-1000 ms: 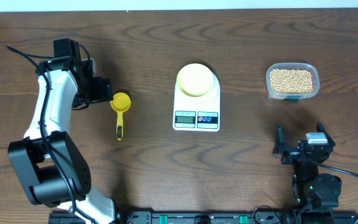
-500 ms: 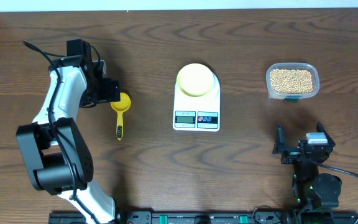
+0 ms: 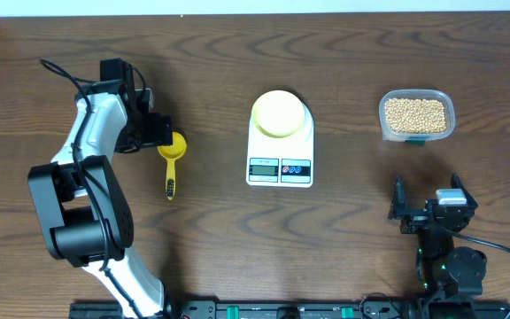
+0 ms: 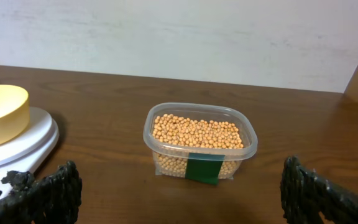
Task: Scoop item into bowl and weigh 50g on scale
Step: 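Lower the left gripper and close it on the yellow scoop's cup rim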
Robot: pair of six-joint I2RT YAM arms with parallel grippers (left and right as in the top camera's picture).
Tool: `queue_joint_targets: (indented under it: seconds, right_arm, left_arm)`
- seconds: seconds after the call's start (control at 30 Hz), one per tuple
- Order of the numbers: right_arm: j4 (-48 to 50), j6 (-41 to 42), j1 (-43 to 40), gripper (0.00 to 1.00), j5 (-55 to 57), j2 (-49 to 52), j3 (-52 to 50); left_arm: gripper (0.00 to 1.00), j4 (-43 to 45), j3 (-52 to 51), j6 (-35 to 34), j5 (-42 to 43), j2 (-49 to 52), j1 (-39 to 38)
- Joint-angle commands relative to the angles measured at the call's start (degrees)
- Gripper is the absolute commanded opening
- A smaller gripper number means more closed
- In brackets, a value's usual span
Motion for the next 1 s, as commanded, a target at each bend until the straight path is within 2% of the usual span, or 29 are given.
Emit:
queue_joint_targets:
  seconds: [0.0, 0.27, 0.97]
  right_arm:
    - [-0.15, -0.52, -0.22, 0.99, 0.50, -0.20, -0.09]
    - [-0.15, -0.52, -0.22, 0.99, 0.48, -0.20, -0.09]
    - [-0.15, -0.52, -0.22, 0.99, 0.50, -0.20, -0.09]
  left_arm:
    - [0.89, -0.15, 1.16, 0.81, -0.96, 1.92, 0.15]
    - [0.89, -0.33, 1.16, 0.81, -0.94, 5.97, 0.13]
    - [0.89, -0.35, 1.16, 0.81, -0.94, 6.10, 0.13]
